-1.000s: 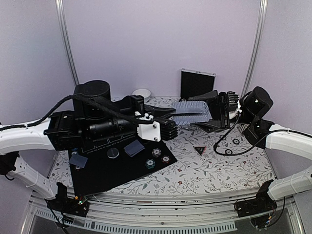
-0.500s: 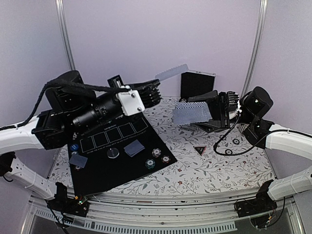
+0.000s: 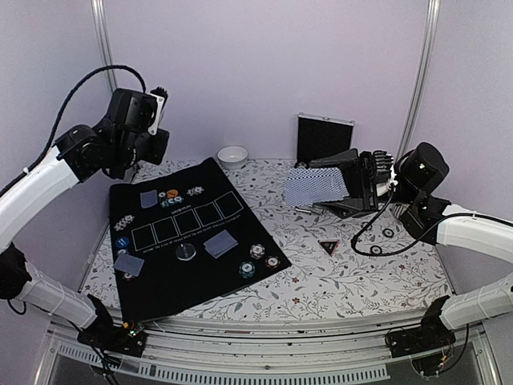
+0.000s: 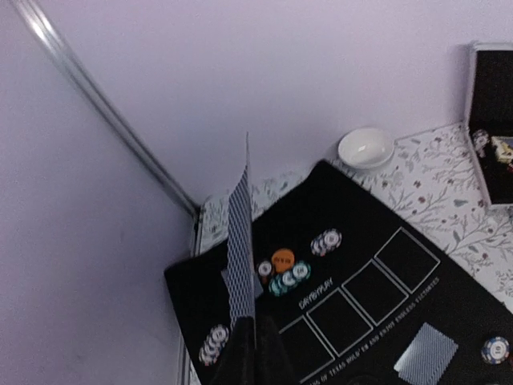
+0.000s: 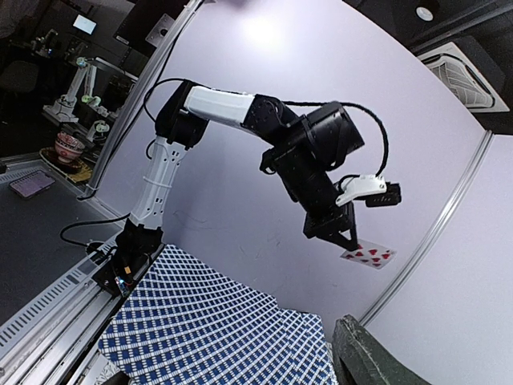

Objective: Distribute texas hold em gaming equipment
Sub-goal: Distribute the poker card in the small blind area.

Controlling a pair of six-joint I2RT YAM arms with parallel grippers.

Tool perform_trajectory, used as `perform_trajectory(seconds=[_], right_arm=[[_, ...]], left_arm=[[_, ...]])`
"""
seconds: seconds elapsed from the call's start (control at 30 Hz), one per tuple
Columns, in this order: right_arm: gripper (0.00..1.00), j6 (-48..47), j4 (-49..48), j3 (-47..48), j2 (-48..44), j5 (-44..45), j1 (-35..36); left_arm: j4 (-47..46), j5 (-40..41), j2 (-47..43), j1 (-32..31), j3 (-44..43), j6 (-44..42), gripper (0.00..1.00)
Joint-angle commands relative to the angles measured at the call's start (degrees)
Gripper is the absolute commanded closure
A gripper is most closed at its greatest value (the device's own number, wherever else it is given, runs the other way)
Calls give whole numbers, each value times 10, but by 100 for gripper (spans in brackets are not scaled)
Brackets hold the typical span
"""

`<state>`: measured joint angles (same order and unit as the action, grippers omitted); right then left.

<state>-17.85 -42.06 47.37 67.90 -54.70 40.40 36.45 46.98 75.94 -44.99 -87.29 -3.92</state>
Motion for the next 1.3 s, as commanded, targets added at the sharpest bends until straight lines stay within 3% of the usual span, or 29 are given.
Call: perform_trajectory(seconds=[0.0, 0.1, 0.23, 0.4, 0.67, 0.8, 1.07, 1.27], right_arm=[[38, -4, -14, 8, -2, -5, -4], [38, -5, -14, 7, 0, -7, -4], [38, -4, -14, 7, -3, -9, -4], [38, -4, -14, 5, -6, -9, -5], [38, -3, -14, -1, -14, -5, -5], [38, -1, -15, 1, -10, -6, -5], [38, 0, -15, -1, -13, -3, -4], [38, 0, -15, -1, -8, -3, -5]], left_arm=[[209, -80, -21, 53, 87, 283, 100], [219, -70, -29, 63, 159, 301, 100], [259, -91, -17, 104, 179, 371, 100], [229, -123, -35, 116, 229, 432, 100], [418, -48, 20, 123, 205, 710, 100], [420, -73, 75, 123, 208, 689, 100], [420, -54, 105, 124, 269, 777, 100], [421, -46, 174, 124, 296, 783, 100]])
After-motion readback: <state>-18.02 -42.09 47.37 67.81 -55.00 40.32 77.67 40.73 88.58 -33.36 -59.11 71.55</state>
